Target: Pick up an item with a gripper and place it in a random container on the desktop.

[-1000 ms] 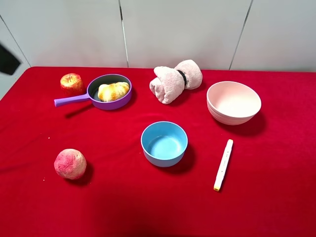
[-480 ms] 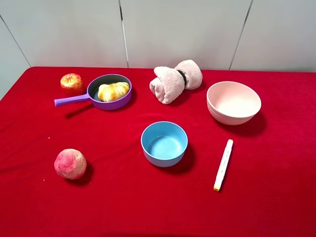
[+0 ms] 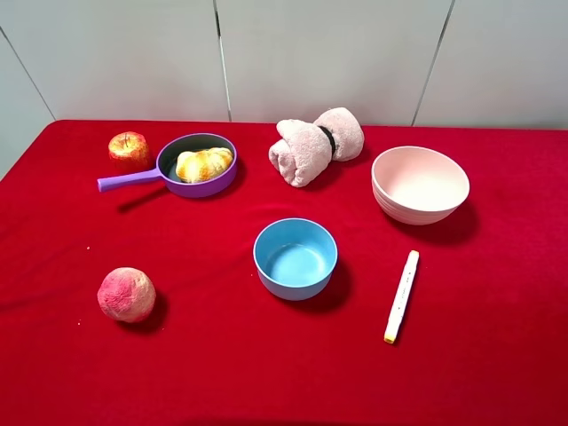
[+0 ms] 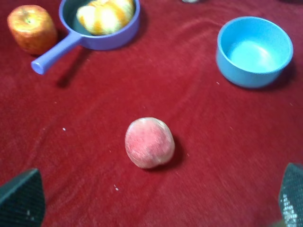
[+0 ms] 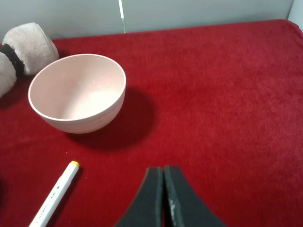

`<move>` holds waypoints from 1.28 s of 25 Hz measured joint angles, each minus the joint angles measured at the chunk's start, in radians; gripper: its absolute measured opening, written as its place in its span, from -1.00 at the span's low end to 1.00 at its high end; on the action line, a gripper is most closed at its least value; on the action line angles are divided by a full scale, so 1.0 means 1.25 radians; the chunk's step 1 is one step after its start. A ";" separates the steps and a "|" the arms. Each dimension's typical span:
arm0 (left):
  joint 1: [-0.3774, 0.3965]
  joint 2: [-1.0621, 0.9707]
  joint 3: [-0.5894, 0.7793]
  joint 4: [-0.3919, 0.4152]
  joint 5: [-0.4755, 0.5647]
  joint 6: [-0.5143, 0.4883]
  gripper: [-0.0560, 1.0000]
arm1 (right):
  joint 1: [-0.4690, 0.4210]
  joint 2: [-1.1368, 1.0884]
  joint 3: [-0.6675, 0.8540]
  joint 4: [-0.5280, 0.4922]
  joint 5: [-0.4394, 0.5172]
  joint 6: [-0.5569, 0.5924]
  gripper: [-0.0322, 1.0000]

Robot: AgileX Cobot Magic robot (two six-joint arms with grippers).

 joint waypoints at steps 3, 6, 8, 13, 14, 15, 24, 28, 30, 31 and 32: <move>0.033 -0.050 0.061 -0.001 -0.040 0.000 0.98 | 0.000 0.000 0.000 0.000 0.000 0.000 -0.99; 0.059 -0.102 0.109 -0.001 -0.057 0.000 0.98 | 0.000 0.000 0.000 0.000 0.000 0.000 -0.99; 0.074 -0.135 0.129 -0.001 -0.054 -0.004 0.98 | 0.000 0.000 0.000 0.000 0.000 0.000 -0.99; 0.091 -0.149 0.140 -0.001 -0.046 -0.022 0.98 | 0.000 0.000 0.000 0.000 0.000 0.000 -0.99; 0.091 -0.149 0.140 -0.001 -0.046 -0.024 0.98 | 0.000 0.000 0.000 0.000 0.000 0.000 -0.99; 0.091 -0.149 0.140 -0.001 -0.046 -0.024 0.98 | 0.000 0.000 0.000 0.000 0.000 0.000 -0.99; 0.094 -0.149 0.140 -0.001 -0.046 -0.024 0.98 | 0.000 0.000 0.000 0.000 0.000 0.000 -0.99; 0.094 -0.149 0.140 -0.001 -0.046 -0.024 0.98 | 0.000 0.000 0.000 0.000 0.000 0.000 -0.99; 0.094 -0.149 0.140 -0.001 -0.046 -0.024 0.98 | 0.000 0.000 0.000 0.000 0.000 0.000 -0.99; 0.094 -0.149 0.140 -0.001 -0.046 -0.024 0.98 | 0.000 0.000 0.000 0.000 0.000 0.000 -0.99; 0.094 -0.149 0.140 -0.001 -0.046 -0.024 0.98 | 0.000 0.000 0.000 0.000 0.000 0.000 -0.99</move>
